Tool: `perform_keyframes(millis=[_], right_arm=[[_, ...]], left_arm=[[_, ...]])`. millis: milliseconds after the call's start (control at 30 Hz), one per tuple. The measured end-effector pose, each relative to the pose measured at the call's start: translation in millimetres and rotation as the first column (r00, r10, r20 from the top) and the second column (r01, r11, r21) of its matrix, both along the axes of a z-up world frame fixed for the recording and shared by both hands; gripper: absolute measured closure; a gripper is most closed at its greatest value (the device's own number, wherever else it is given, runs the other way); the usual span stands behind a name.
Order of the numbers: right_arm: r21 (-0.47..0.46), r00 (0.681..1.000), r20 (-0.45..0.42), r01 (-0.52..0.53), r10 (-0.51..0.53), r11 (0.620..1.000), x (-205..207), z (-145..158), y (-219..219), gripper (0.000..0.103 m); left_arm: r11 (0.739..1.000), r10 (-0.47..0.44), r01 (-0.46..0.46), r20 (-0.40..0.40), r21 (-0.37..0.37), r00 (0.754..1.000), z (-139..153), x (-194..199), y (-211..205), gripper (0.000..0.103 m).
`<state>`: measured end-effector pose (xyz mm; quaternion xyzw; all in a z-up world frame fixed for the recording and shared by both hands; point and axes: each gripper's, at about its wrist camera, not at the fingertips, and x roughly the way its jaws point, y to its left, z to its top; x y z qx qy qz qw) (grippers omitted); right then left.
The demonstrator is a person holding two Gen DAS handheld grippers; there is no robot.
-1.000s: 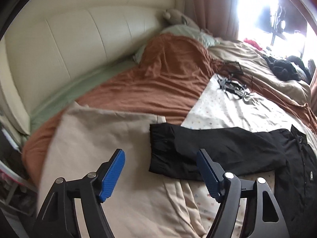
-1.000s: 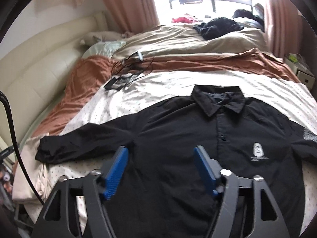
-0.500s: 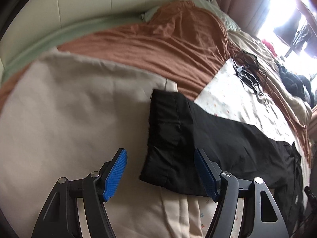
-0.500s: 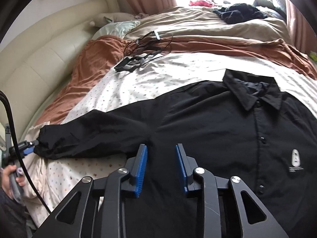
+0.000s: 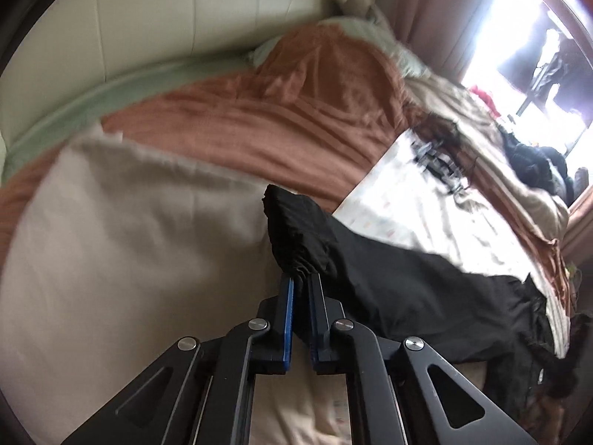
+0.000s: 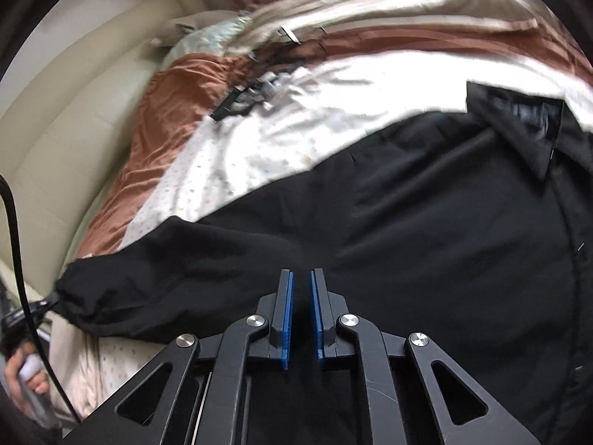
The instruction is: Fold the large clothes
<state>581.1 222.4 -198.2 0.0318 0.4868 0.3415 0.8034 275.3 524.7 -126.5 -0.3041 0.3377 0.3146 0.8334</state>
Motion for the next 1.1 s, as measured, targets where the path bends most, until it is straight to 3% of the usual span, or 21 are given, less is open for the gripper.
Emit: perform_keyframes(millis=[100,167,233,333,400,467,700,833,1100], right_arm=[[-0.007,0.996,-0.084,-0.013,0.013,1.0,5,-26,1,0.093],[0.0,0.995,-0.097,-0.029,0.029,1.0,5,-28,-4,0.093],[-0.025,0.996,-0.076,-0.041,0.039,0.999,3,-11,-10,0.093],[0.019,0.999,-0.027,-0.042,0.043,0.999,-6,23,-30,0.089],[0.029,0.999,-0.011,-0.04,0.041,0.999,-15,43,-44,0.071],[0.059,1.0,0.002,-0.025,0.025,0.998,-22,56,-61,0.066],[0.081,0.994,0.044,0.092,-0.096,0.992,-42,86,-129,0.065],[0.125,0.987,0.054,0.145,-0.153,0.982,-52,95,-171,0.051],[0.22,0.971,0.042,0.22,-0.234,0.951,-49,109,-235,0.051]], left_arm=[[0.998,-0.029,0.027,0.035,0.052,0.999,33,4,-14,0.097],[0.995,-0.053,0.048,0.057,0.082,0.997,59,9,-25,0.097],[0.99,-0.077,0.068,0.071,0.121,0.994,83,17,-38,0.097],[0.979,-0.121,0.104,0.092,0.175,0.988,118,29,-62,0.097],[0.972,-0.148,0.124,0.11,0.201,0.983,140,38,-78,0.097],[0.963,-0.176,0.145,0.127,0.226,0.976,160,48,-97,0.098],[0.919,-0.299,0.241,0.151,0.311,0.942,226,90,-175,0.098],[0.884,-0.373,0.302,0.148,0.357,0.916,253,115,-223,0.098],[0.824,-0.482,0.402,0.121,0.4,0.868,276,167,-305,0.098]])
